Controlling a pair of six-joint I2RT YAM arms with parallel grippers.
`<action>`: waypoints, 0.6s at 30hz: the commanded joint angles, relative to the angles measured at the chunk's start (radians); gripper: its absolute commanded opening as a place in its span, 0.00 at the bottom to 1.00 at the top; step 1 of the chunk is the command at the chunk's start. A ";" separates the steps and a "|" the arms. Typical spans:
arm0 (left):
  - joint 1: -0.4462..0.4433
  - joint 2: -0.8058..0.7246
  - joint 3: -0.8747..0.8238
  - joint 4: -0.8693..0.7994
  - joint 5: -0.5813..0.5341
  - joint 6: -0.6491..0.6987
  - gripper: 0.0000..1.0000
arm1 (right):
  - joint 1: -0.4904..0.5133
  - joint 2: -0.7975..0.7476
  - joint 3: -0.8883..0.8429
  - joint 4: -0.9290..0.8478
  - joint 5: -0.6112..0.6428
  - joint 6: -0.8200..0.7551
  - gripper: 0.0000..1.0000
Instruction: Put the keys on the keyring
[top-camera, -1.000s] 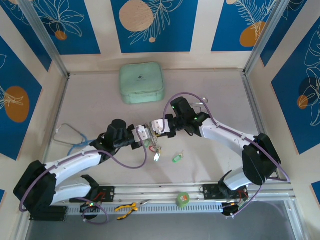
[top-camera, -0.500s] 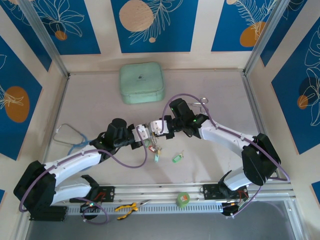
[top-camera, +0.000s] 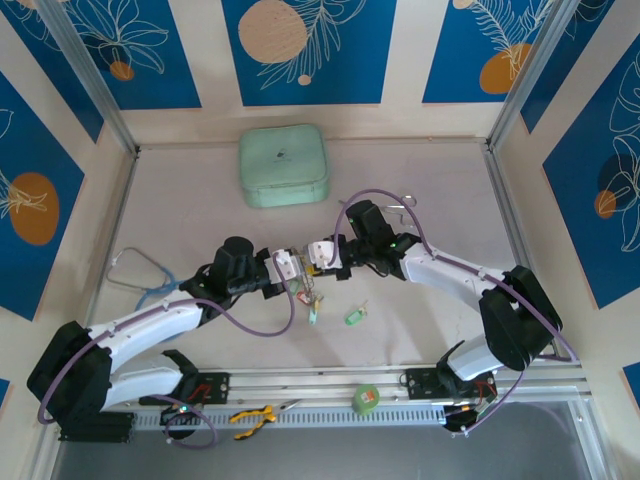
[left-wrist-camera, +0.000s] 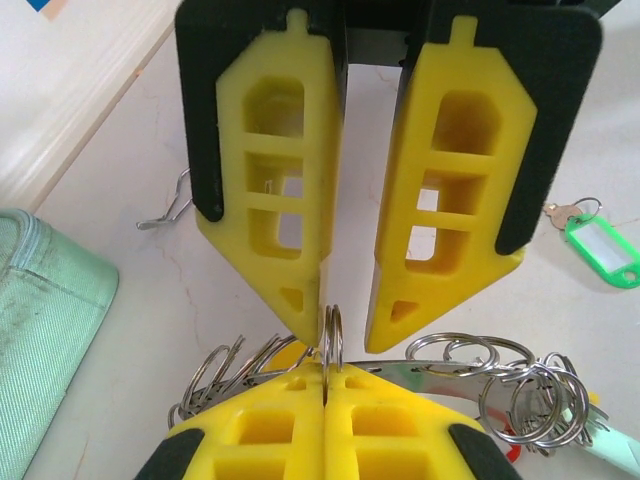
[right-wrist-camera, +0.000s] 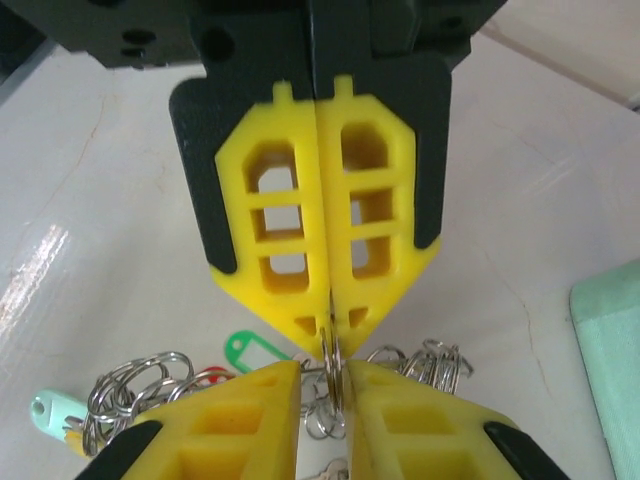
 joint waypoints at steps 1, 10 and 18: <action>0.007 -0.014 0.007 0.018 0.029 -0.007 0.00 | 0.000 0.006 -0.007 0.018 -0.047 0.011 0.19; 0.010 -0.021 0.014 0.018 0.031 -0.025 0.00 | 0.008 0.028 -0.002 0.015 -0.030 0.009 0.00; 0.098 -0.046 -0.153 0.332 0.084 -0.191 0.37 | -0.023 0.014 -0.059 0.118 -0.132 0.103 0.00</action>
